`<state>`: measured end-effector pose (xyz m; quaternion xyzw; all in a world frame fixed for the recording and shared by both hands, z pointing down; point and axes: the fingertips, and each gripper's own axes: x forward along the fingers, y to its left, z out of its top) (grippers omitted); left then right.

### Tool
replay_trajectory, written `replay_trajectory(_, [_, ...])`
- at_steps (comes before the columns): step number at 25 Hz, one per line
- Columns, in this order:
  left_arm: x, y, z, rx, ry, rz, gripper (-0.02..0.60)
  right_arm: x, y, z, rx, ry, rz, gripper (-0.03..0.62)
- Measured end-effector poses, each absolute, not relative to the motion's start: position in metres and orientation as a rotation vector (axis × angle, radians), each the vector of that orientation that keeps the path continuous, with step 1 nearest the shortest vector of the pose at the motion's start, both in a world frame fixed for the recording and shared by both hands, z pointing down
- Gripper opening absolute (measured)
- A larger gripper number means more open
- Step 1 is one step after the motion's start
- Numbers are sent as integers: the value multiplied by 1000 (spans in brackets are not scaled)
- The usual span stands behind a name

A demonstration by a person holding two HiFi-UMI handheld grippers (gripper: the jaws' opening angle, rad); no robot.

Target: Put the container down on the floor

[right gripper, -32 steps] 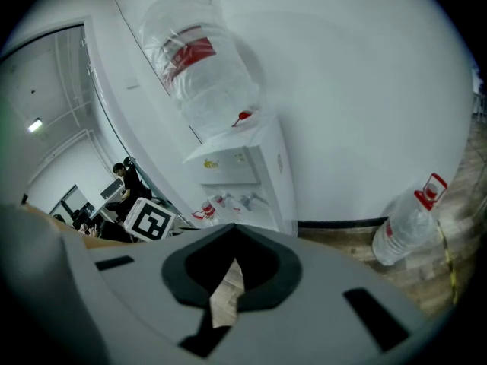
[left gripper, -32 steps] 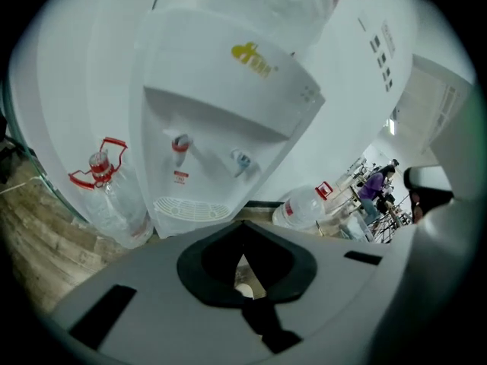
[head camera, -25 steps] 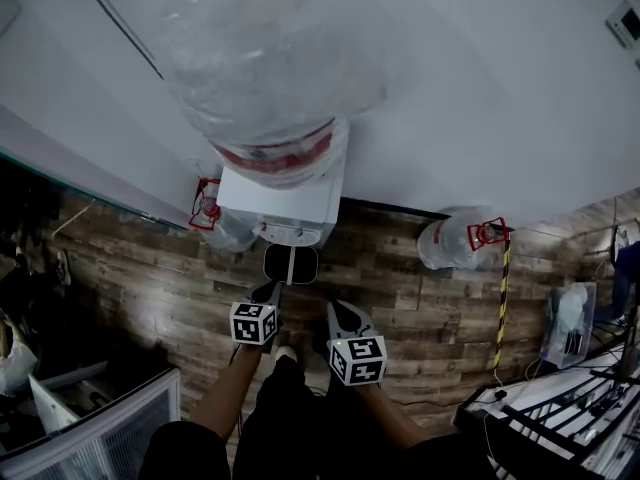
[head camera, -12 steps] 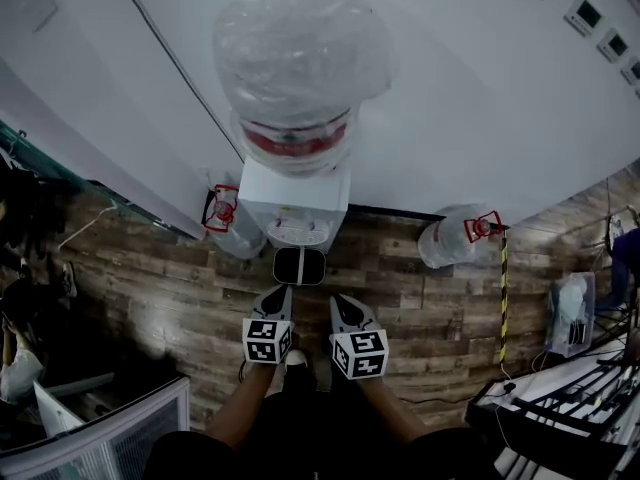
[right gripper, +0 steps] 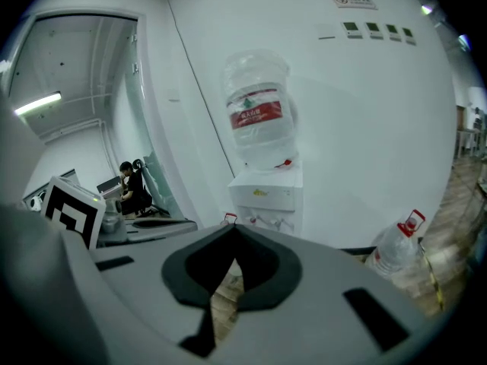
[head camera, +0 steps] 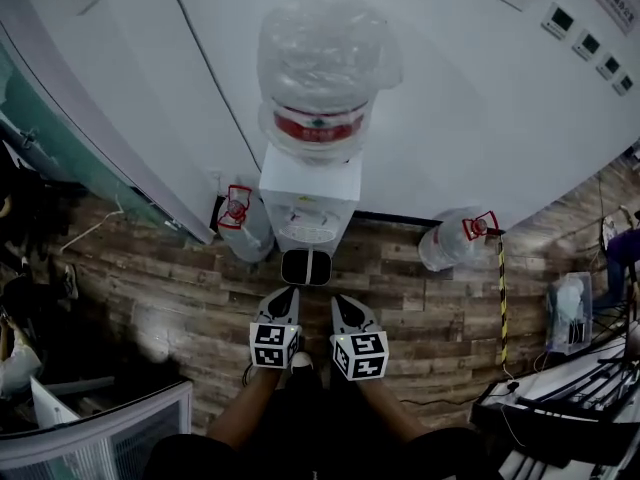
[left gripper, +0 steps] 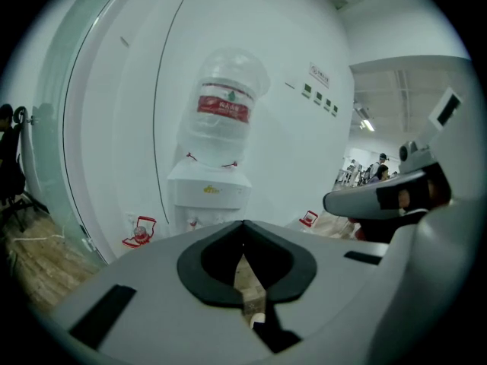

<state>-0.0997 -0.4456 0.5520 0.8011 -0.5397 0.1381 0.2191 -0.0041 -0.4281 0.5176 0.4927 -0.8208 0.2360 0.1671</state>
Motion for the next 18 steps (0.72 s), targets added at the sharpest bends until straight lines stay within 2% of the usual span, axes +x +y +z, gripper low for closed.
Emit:
replay_trajectory(9, [-113, -417, 524, 2293, -1501, 327, 14, -21, -398, 495, 1459, -2394, 558, 9])
replay_trajectory(18, [-129, -398, 537, 2271, -1502, 355, 14, -34, -386, 503, 1430, -2386, 571, 8])
